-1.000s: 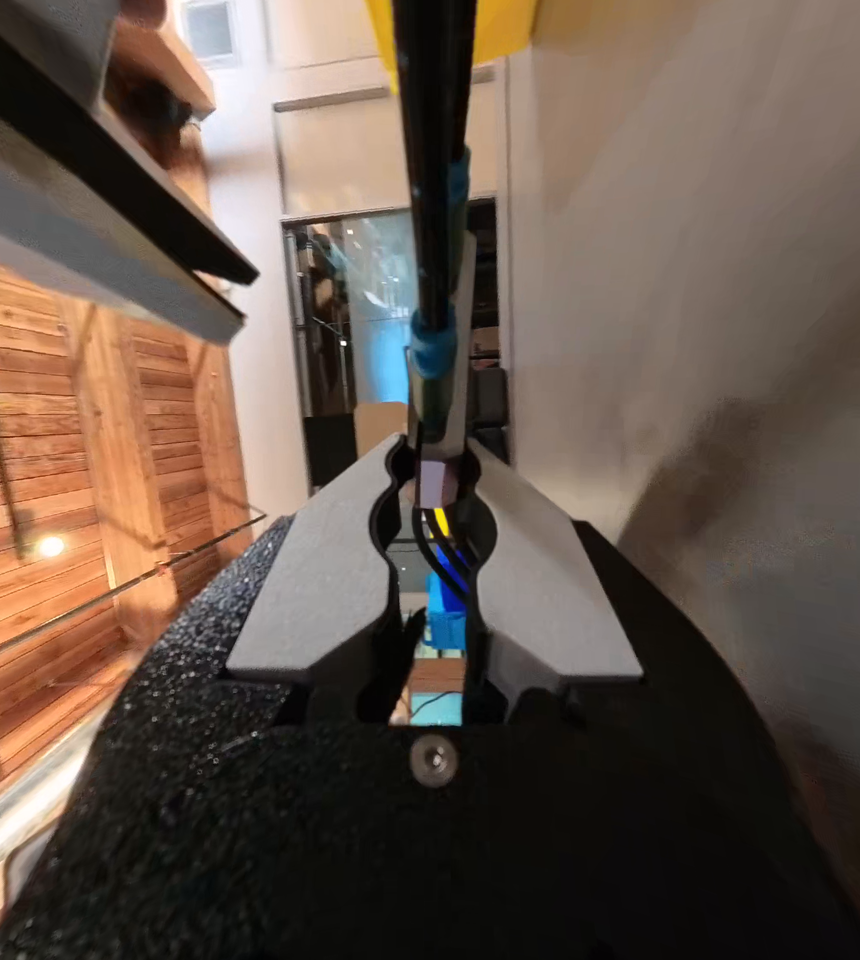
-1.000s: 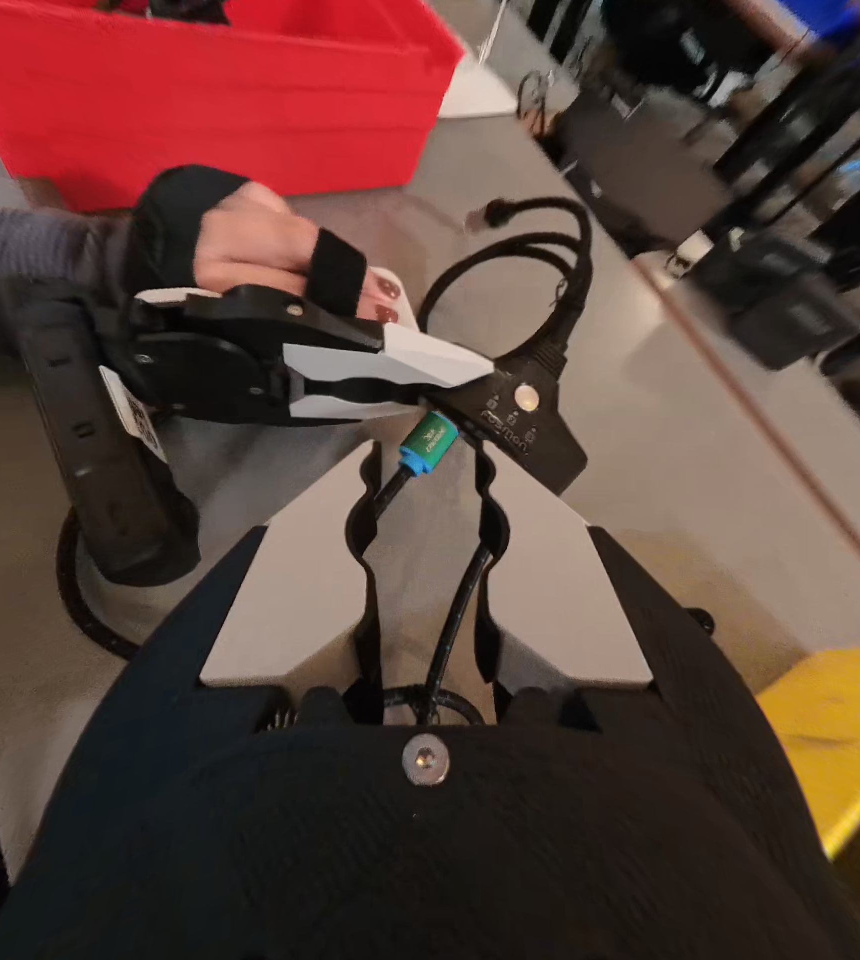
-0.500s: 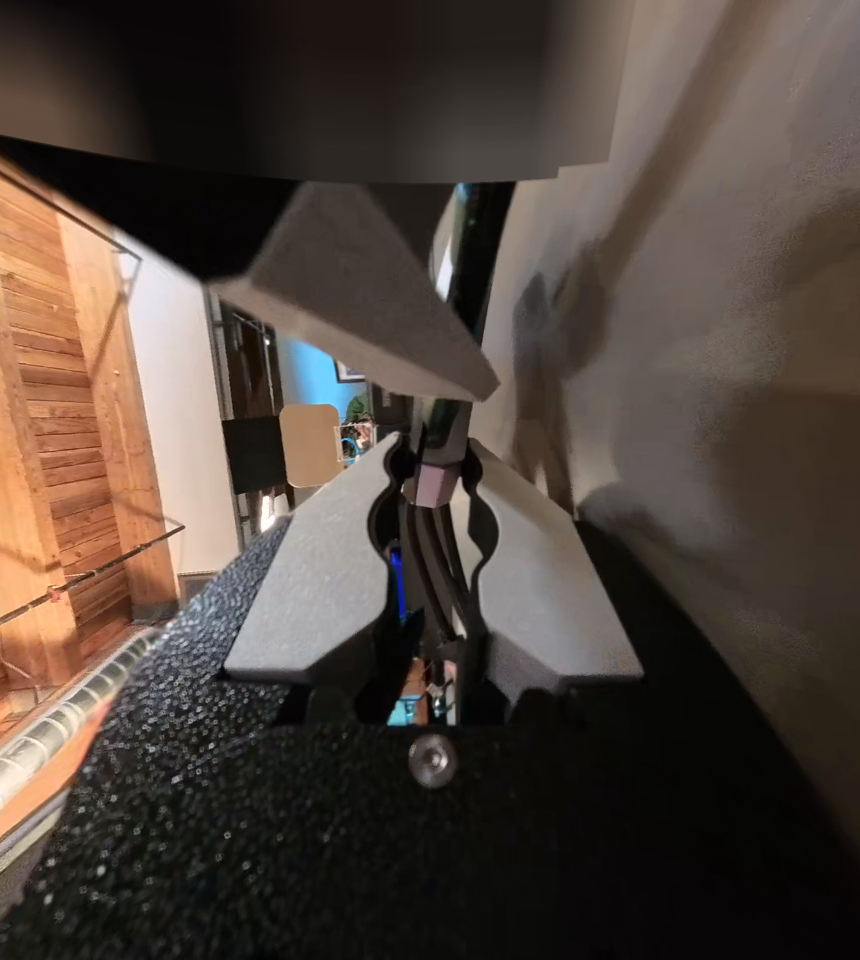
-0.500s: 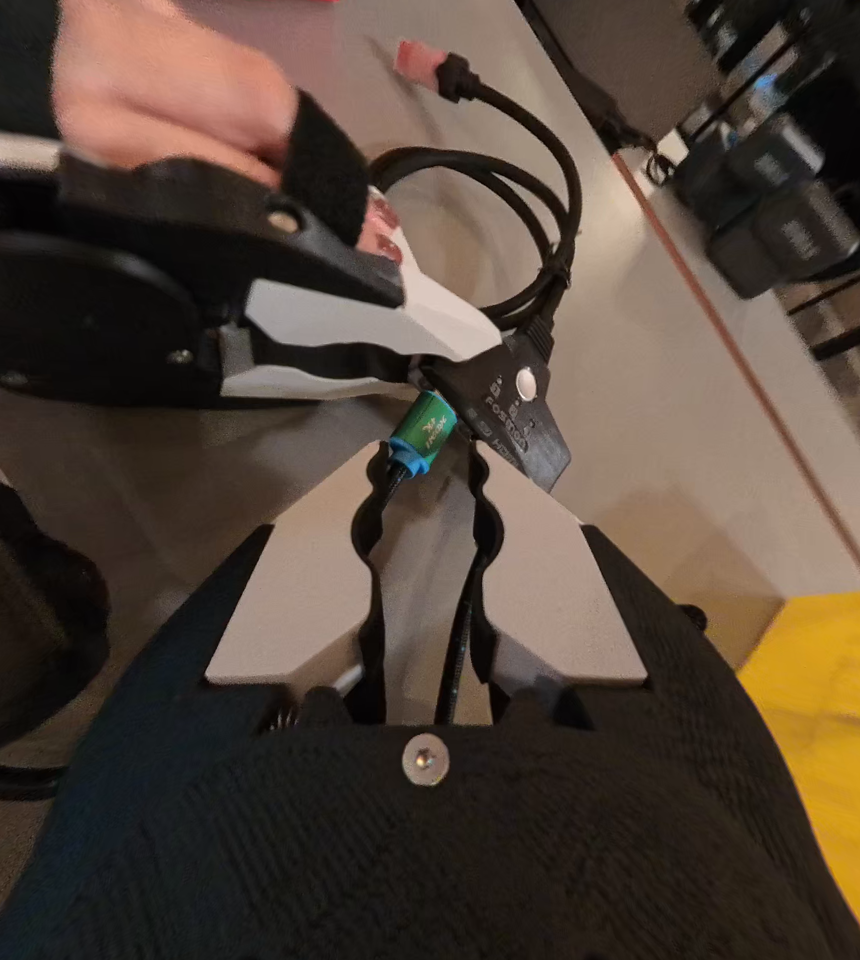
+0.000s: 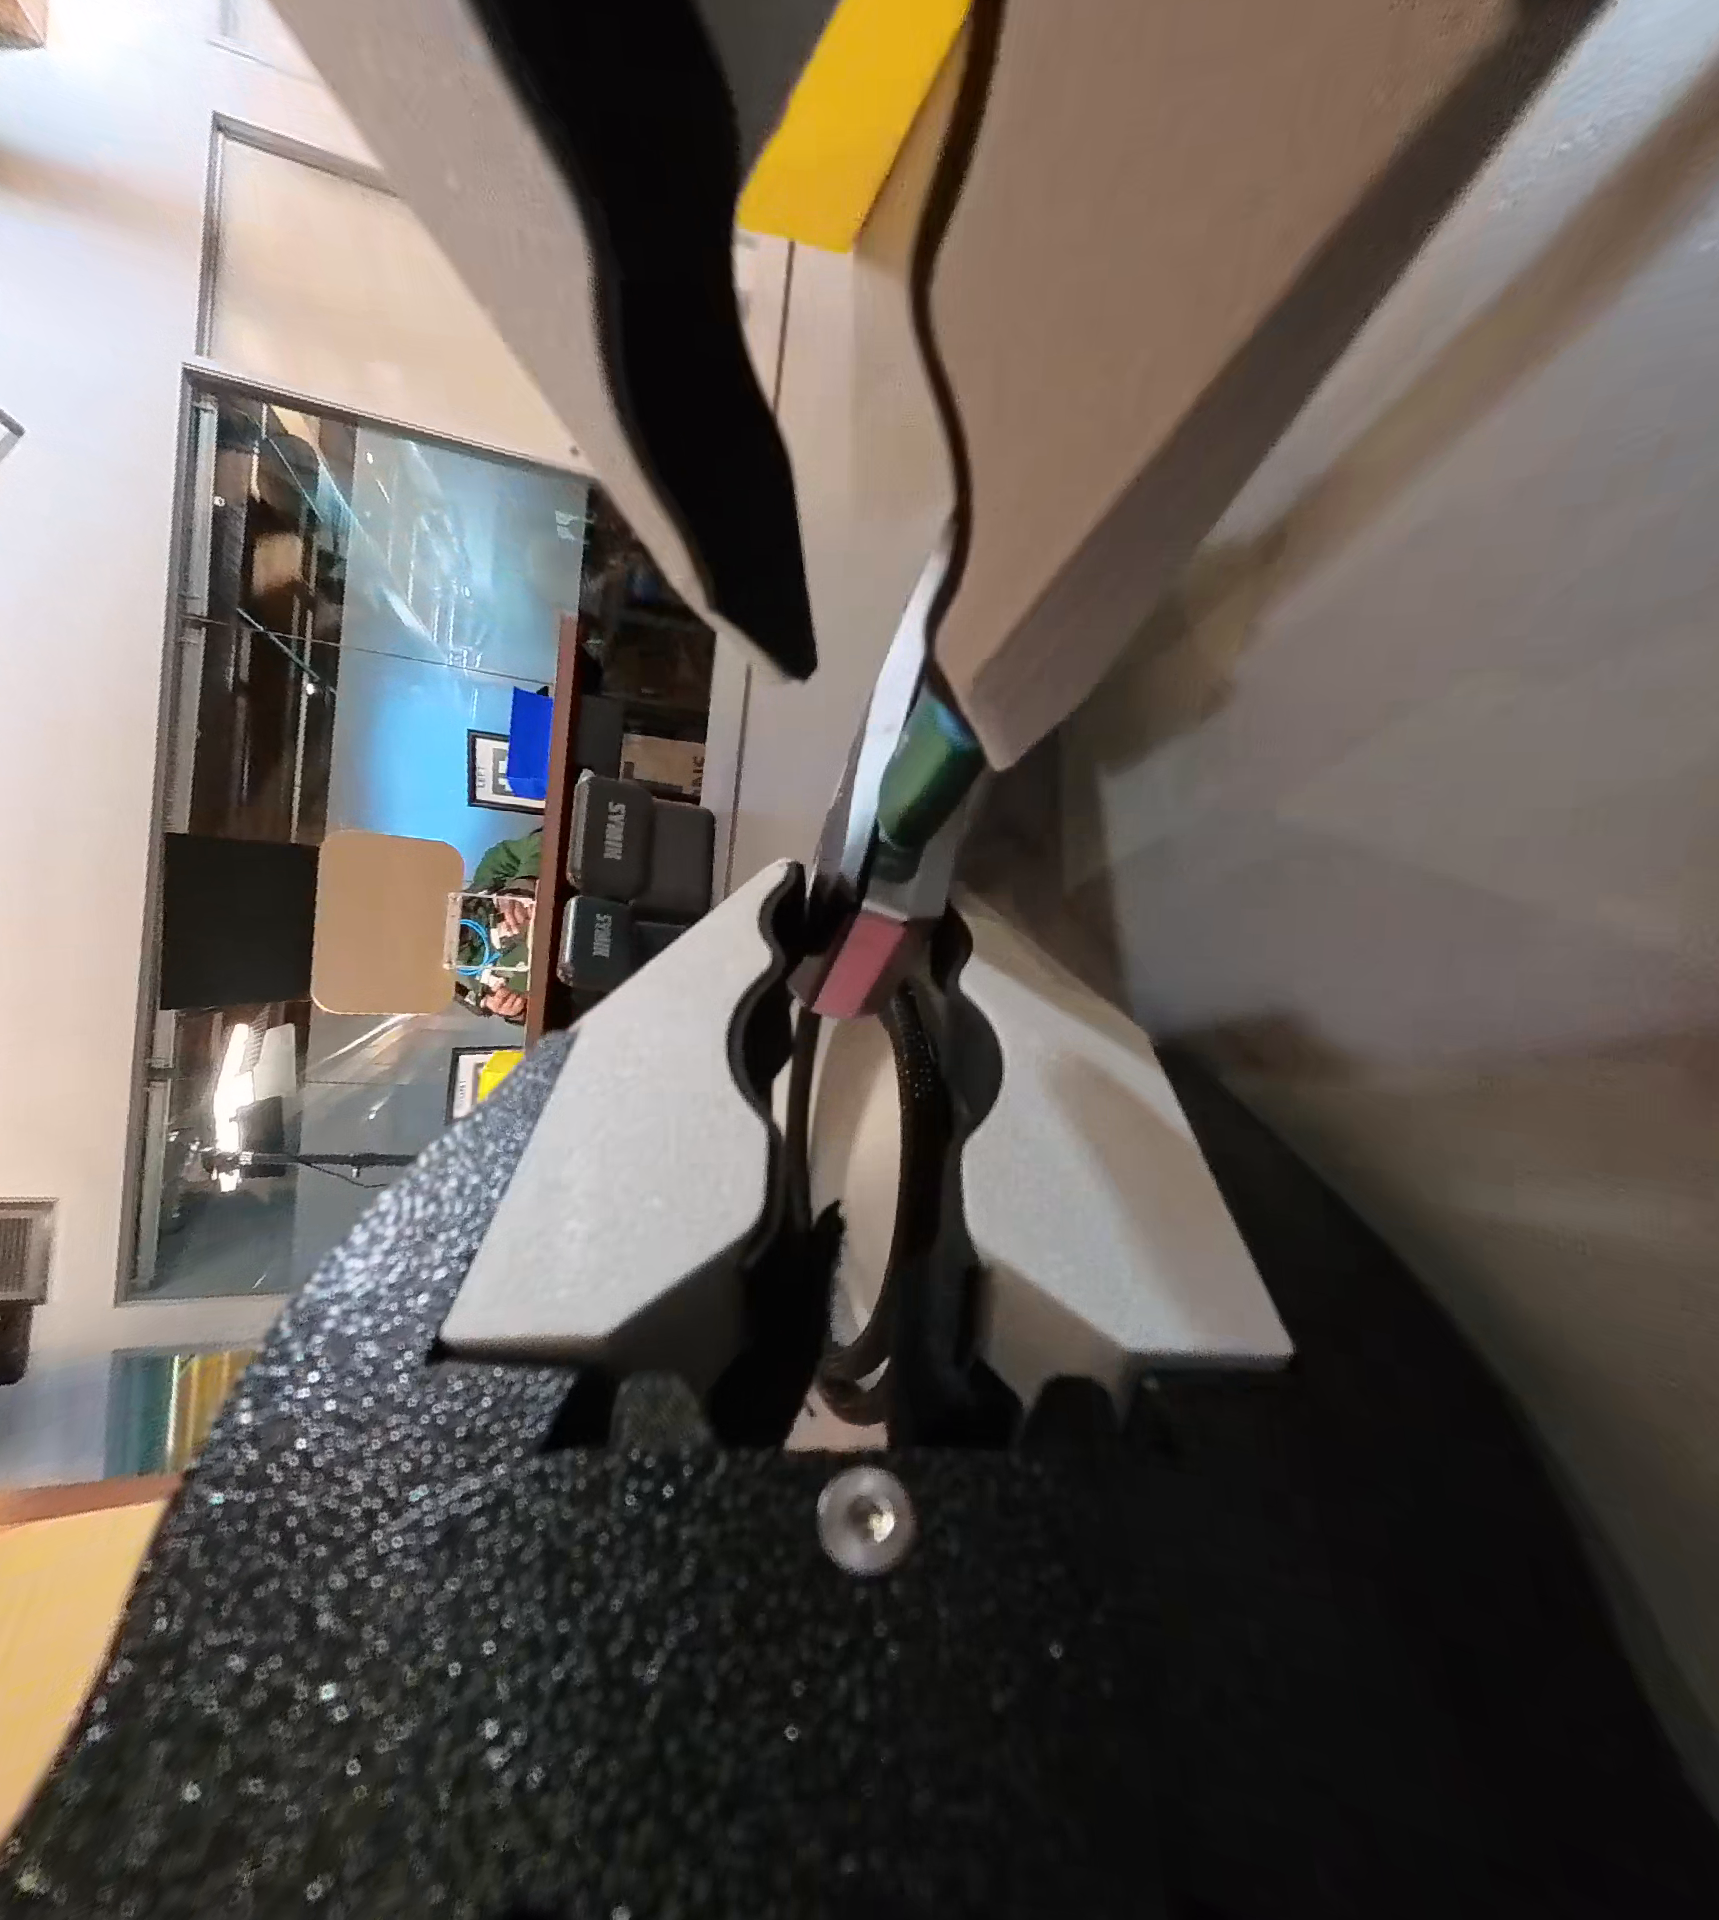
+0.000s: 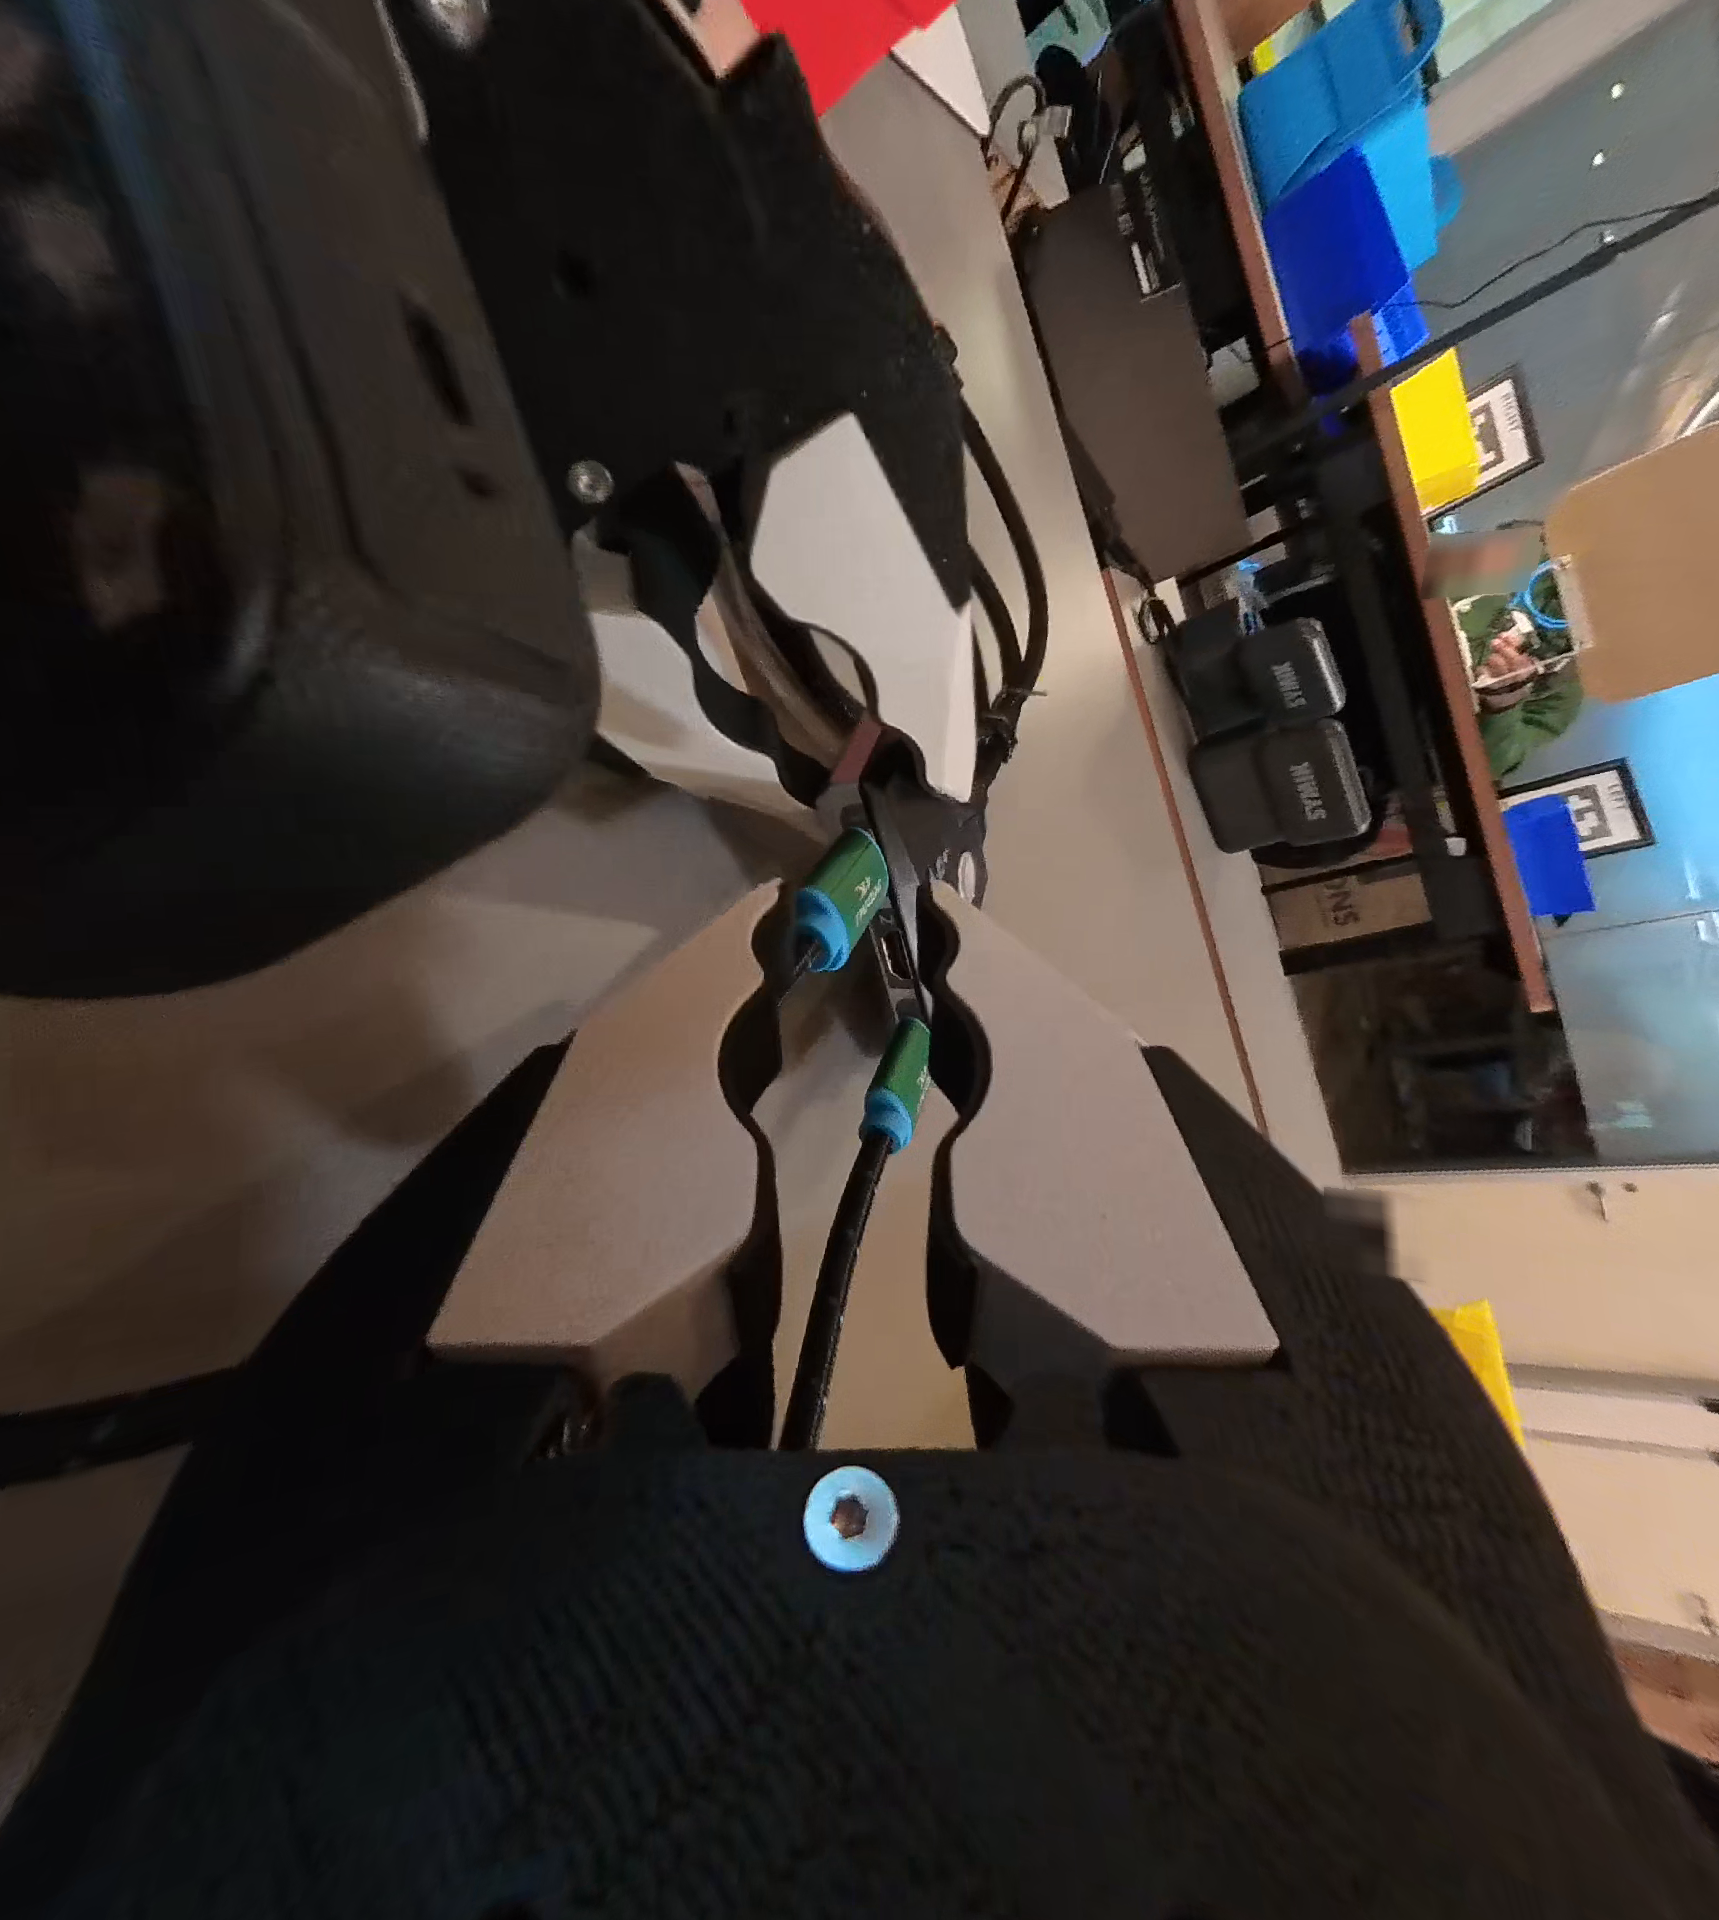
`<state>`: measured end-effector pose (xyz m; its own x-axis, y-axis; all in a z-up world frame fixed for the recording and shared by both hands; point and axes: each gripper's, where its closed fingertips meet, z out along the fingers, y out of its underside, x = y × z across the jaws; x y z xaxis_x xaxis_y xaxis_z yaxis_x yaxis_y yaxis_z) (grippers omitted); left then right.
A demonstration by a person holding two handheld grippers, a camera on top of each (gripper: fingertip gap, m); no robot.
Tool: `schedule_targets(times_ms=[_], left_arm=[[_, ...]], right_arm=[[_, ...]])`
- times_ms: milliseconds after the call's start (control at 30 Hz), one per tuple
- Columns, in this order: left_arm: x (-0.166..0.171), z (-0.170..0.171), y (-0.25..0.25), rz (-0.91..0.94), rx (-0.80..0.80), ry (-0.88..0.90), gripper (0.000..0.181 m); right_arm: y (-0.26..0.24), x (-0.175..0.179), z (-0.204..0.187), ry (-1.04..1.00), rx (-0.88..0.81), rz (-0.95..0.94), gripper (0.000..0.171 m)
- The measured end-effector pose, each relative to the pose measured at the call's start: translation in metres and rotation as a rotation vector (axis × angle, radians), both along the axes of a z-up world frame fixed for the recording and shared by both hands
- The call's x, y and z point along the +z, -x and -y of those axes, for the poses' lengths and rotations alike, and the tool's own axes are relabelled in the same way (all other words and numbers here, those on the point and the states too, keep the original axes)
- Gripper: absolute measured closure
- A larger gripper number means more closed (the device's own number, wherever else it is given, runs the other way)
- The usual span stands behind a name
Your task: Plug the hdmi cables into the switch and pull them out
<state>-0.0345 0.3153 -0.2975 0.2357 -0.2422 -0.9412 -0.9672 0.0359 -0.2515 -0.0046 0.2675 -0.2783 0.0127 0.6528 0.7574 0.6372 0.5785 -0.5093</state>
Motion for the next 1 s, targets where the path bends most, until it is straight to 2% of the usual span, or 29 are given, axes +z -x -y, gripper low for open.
schedule_targets(times_ms=[67,133,233,300,400,567,667,767,900,1000], left_arm=[[0.0,0.0,0.0,0.013,-0.003,0.006,0.159],[0.0,0.0,0.0,0.034,-0.004,0.014,0.16],[0.0,0.0,0.0,0.068,-0.006,0.03,0.16],[0.0,0.001,0.0,0.094,-0.008,0.052,0.159],[-0.001,0.005,-0.002,0.151,-0.017,0.097,0.158],[-0.001,0.008,-0.001,0.209,-0.017,0.138,0.156],[-0.001,0.008,0.002,0.233,-0.016,0.147,0.155],[-0.001,0.008,0.003,0.247,-0.022,0.151,0.155],[-0.001,0.008,0.002,0.301,-0.025,0.174,0.155],[-0.001,0.008,0.002,0.281,-0.022,0.171,0.155]], right_arm=[[0.0,0.005,0.001,0.039,-0.008,0.003,0.14],[0.002,0.015,0.009,0.164,0.008,-0.042,0.125],[0.006,0.023,0.023,0.357,0.04,-0.114,0.123],[0.003,0.015,0.014,0.289,-0.005,-0.059,0.127],[-0.006,0.005,-0.004,0.054,-0.059,0.048,0.136],[-0.003,0.003,-0.001,-0.035,-0.014,0.032,0.142],[0.0,-0.002,0.001,-0.06,0.001,0.026,0.151],[0.001,-0.002,0.002,0.022,-0.026,0.001,0.153],[0.0,0.006,0.004,0.282,-0.071,-0.095,0.143],[0.0,0.01,0.02,0.372,-0.031,-0.059,0.129]])
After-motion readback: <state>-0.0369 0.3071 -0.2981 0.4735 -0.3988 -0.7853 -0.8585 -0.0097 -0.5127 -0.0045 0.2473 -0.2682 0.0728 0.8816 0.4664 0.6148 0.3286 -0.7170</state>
